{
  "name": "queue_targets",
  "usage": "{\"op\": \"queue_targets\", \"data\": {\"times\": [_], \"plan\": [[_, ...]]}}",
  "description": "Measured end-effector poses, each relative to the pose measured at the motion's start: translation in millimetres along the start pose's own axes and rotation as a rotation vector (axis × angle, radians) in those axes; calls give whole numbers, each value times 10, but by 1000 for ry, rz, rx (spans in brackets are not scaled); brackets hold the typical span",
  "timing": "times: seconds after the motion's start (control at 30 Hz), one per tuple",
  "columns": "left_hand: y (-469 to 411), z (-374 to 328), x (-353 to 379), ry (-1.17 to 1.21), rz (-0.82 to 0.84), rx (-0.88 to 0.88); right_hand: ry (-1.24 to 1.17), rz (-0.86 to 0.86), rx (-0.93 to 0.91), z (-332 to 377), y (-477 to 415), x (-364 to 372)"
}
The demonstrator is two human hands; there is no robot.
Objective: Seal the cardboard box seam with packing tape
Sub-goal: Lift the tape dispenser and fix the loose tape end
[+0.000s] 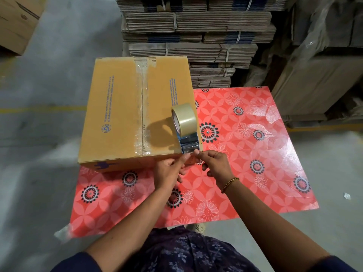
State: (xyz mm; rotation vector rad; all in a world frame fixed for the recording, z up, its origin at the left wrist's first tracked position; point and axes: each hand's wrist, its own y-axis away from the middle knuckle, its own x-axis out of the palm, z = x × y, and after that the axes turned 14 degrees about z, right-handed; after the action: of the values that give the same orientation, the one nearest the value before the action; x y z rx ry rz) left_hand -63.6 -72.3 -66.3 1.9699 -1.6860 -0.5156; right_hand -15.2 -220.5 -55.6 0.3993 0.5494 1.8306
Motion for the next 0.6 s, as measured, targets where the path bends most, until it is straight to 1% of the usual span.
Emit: {"op": "queue_targets", "data": {"times": [0.07, 0.13, 0.2, 0.27, 0.3, 0.37, 0.43, 0.47, 0.53, 0.6], "plan": [[-11, 95, -66, -24, 0, 17, -41, 42, 5, -13, 4, -14], [-19, 180, -160, -35, -43, 29, -74, 108, 35, -31, 16, -70], [-3, 229, -279, -62, -65, 24, -21, 168, 84, -32, 47, -171], [54, 235, -390, -114, -2, 21, 97, 151, 108, 11, 84, -300], [99, 206, -429, -131, 29, 38, 133, 103, 84, 57, 95, -362], [198, 38, -469, -123, 37, 138, 107, 16, -28, 210, 87, -434], [250, -249, -441, -74, 37, 241, 4, 25, -126, 436, 17, -402], [248, -410, -396, -30, 75, 270, -56, 56, -139, 555, -42, -353], [236, -711, -282, 40, 185, 238, -129, 130, -98, 757, -174, -229], [161, -799, -234, 81, 333, 239, -94, 194, -43, 873, -251, -104]]}}
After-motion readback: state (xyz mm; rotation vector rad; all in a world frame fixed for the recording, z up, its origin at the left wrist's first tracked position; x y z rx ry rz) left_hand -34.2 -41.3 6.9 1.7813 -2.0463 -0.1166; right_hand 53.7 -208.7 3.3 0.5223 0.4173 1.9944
